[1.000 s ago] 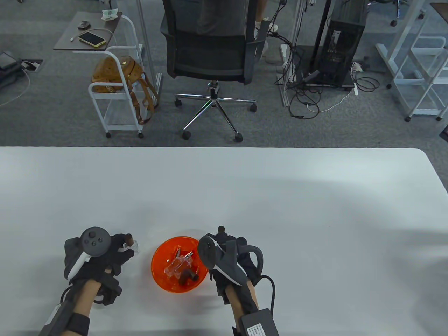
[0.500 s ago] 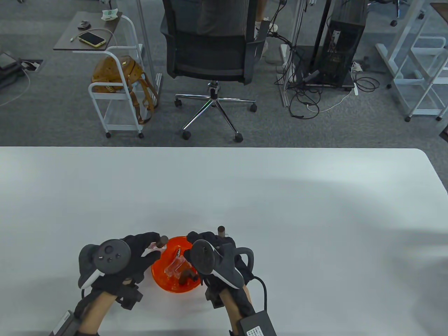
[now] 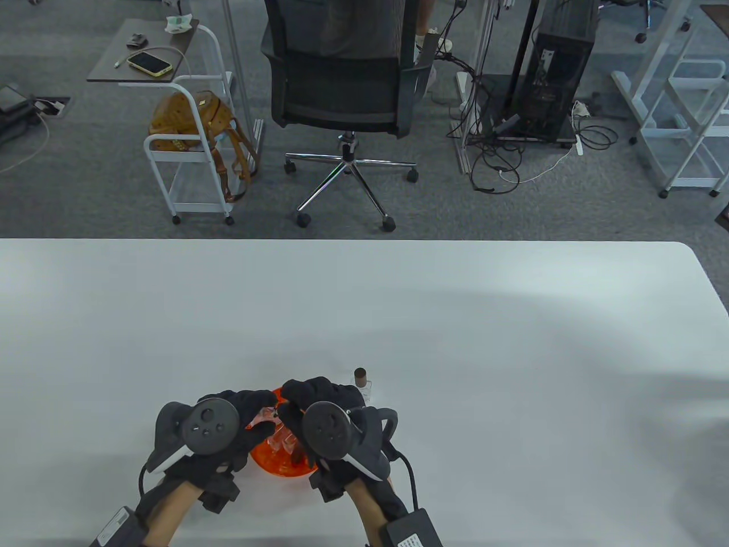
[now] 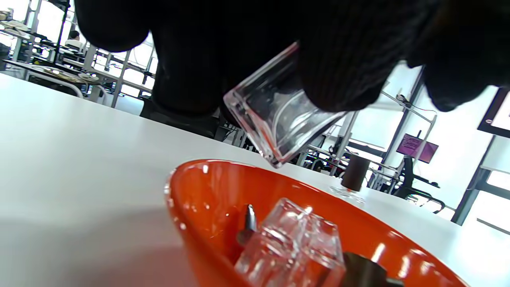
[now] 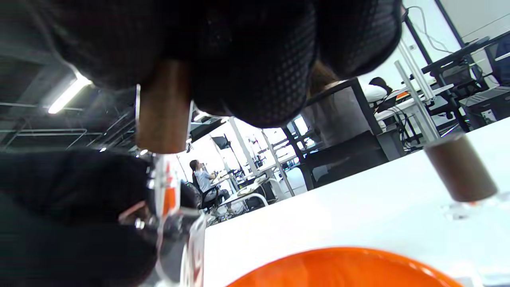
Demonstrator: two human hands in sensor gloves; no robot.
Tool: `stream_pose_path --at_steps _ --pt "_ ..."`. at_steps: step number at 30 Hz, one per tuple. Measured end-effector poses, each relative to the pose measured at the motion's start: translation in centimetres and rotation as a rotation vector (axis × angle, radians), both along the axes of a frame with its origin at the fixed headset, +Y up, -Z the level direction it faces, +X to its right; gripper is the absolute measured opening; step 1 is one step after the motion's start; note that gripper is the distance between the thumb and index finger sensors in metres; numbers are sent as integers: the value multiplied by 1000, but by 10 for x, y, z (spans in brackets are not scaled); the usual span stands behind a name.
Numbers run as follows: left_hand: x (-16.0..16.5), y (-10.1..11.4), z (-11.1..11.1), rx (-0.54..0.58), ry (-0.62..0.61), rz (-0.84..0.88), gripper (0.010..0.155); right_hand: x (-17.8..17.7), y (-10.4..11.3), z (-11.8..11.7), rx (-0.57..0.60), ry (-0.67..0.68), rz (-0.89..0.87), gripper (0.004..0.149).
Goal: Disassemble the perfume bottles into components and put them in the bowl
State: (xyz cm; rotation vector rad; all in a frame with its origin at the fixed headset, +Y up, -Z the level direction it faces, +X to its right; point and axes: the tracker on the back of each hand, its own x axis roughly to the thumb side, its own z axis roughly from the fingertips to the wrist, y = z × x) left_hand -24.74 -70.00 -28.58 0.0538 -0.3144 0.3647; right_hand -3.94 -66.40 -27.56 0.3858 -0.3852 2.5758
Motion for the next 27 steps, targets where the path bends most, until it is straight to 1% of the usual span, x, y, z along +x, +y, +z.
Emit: stream_pose_path --at_steps 2,5,6,8,11,13,15,18,21,22,25,27 --pt "-5 -1 -1 -8 21 9 54 1 -2 -3 -16 -16 102 50" --pt "-8 -2 -3 -16 34 16 53 -4 -20 -9 -105 -15 425 50" --pt "-8 -2 -3 -18 33 18 53 -7 -27 -10 -130 -8 500 50" --pt "-8 -2 -3 -16 31 20 53 -11 -37 -12 -151 -3 548 50" --pt "-6 -2 -3 -15 22 15 53 -16 -47 -14 -182 14 560 51" --pt "-5 -3 -3 -20 18 9 53 -19 -51 -14 -159 11 606 51" --pt "-5 -3 -3 -19 16 6 53 -21 -53 -14 -164 14 622 52" --pt "-5 -3 -2 -23 14 3 53 -21 -54 -14 -182 17 620 52" --pt "-5 -3 -2 -22 15 5 53 -18 -49 -14 -170 9 606 51" --pt "-4 -3 -2 -22 11 9 53 -15 -44 -14 -155 -2 576 49" --pt "-2 -4 -2 -30 -2 0 53 -10 -36 -13 -120 -20 494 48" --pt "1 -5 -1 -35 -13 -6 53 -8 -31 -12 -103 -18 381 51"
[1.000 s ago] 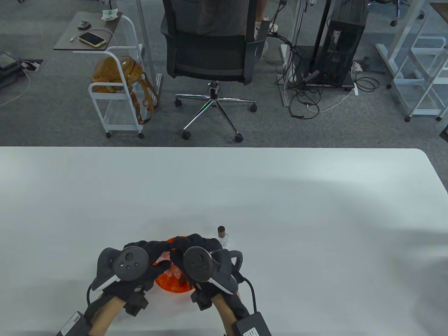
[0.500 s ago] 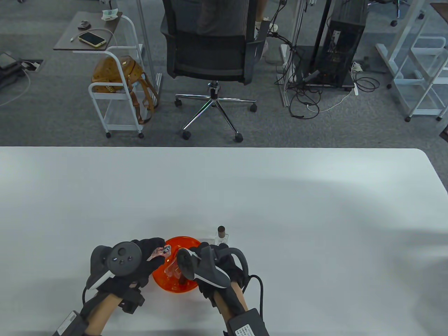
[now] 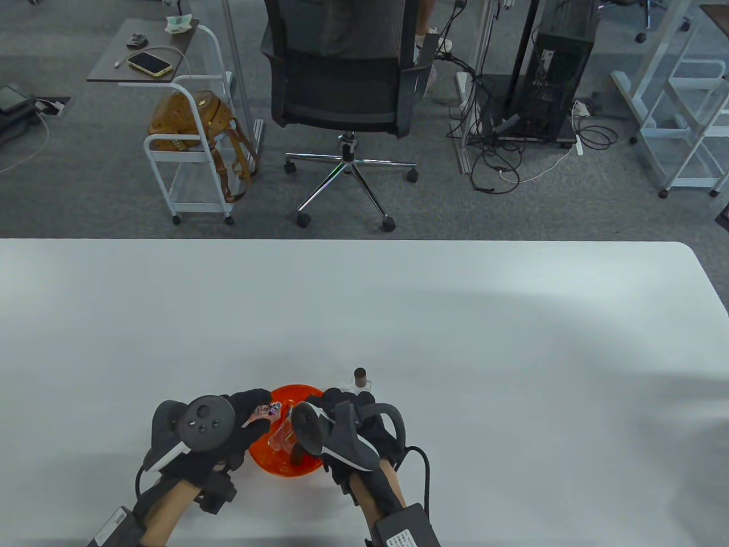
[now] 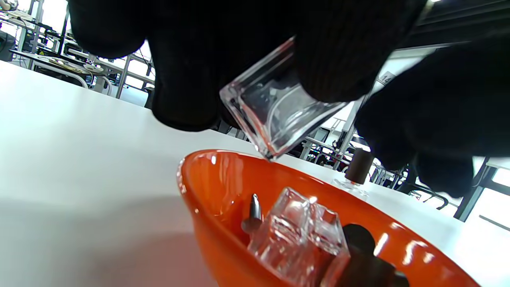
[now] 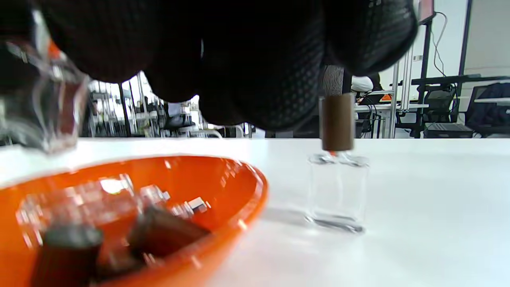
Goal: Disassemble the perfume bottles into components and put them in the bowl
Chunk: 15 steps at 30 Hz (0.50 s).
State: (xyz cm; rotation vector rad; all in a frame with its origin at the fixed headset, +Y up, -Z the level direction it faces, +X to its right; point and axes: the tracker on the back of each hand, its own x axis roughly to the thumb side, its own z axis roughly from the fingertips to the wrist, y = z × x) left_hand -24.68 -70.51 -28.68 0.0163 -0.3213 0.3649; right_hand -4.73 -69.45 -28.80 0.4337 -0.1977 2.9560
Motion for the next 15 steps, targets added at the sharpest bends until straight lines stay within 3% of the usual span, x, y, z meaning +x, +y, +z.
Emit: stream_pose_path --at_steps 7,11,15 --pt "10 0 3 12 -47 -21 54 -7 5 6 -34 33 -300 51" --pt "14 2 6 33 -74 -24 53 -10 6 8 43 0 -304 42" --pt "14 3 8 48 -79 -26 53 -11 5 9 13 24 -293 41"
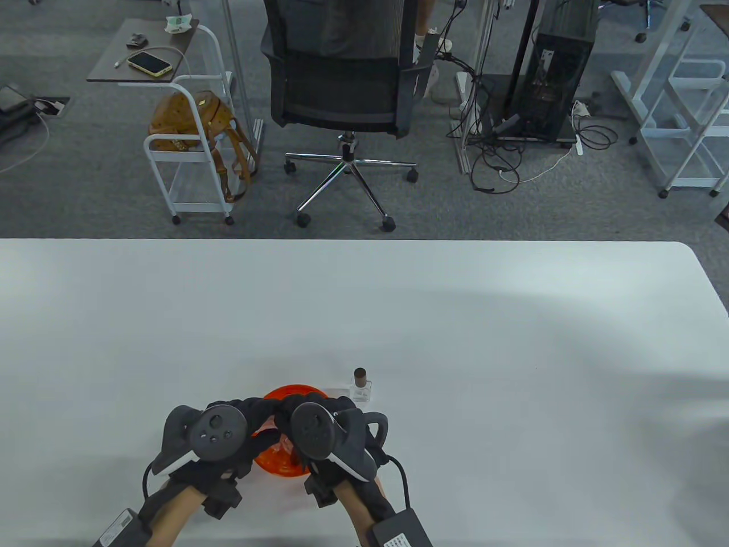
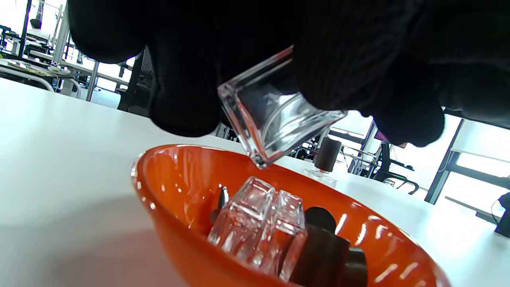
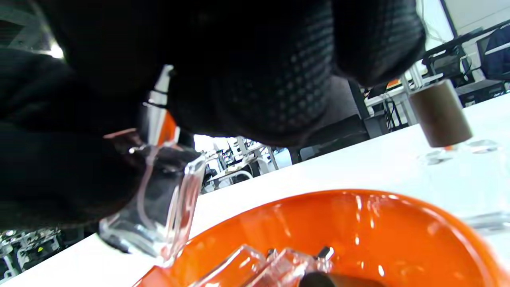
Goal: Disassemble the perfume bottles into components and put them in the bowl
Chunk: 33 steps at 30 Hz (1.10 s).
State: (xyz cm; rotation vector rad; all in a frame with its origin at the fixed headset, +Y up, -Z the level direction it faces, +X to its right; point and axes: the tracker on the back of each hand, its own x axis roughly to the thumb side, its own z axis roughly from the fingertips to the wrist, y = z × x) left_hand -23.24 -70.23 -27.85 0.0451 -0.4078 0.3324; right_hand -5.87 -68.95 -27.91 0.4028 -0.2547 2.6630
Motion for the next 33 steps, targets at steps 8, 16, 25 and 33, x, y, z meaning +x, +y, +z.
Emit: stream_pose_path --at_steps 8,16,25,33 --pt "-6 3 0 -4 8 56 53 -6 1 4 79 -15 83 44" --pt "-9 3 -3 -1 9 100 54 -6 1 5 66 1 59 48" --pt "-9 5 -2 5 5 113 54 -3 3 4 44 1 25 46" --pt "-8 3 -2 2 6 88 54 -7 1 5 45 19 62 46"
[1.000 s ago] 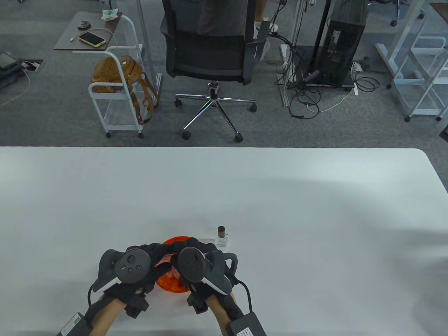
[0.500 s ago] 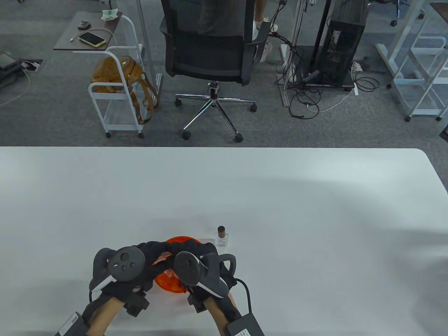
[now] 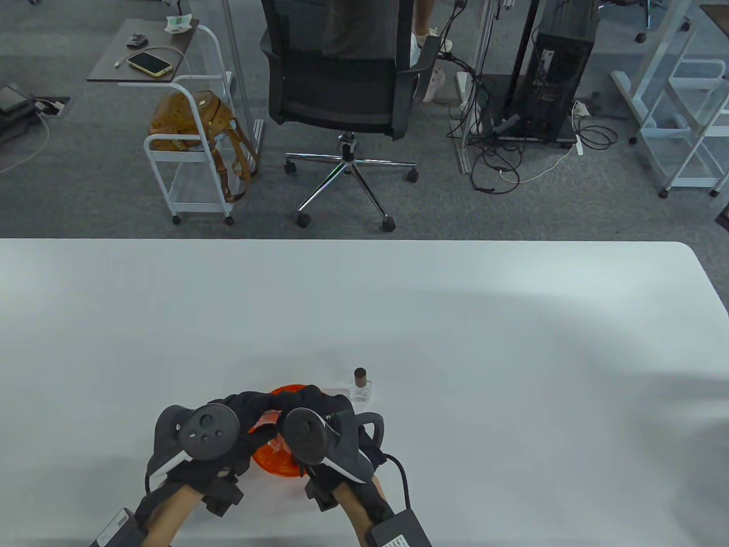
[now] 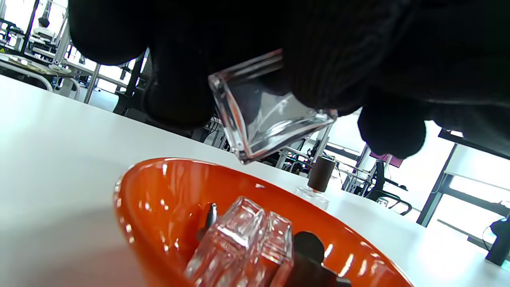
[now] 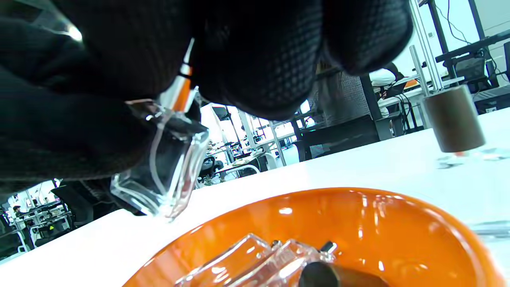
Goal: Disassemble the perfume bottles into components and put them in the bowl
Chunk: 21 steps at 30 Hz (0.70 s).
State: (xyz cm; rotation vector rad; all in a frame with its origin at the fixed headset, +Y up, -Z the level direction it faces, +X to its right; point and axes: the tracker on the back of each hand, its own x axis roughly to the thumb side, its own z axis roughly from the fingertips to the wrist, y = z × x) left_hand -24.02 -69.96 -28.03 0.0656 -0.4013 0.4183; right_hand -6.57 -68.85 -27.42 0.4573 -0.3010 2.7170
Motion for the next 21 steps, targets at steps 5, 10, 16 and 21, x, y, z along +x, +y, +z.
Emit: stream_pose_path --at_steps 5,10,16,21 --pt "3 0 1 8 -10 -28 54 1 -2 -1 0 13 7 45" --pt "0 -1 1 1 -4 -16 54 2 -2 -1 17 -4 0 47" --pt "3 1 2 16 4 -40 54 1 -2 -1 -24 20 -10 49" --pt "3 -1 2 -2 -10 -32 54 2 0 0 38 -3 -1 42"
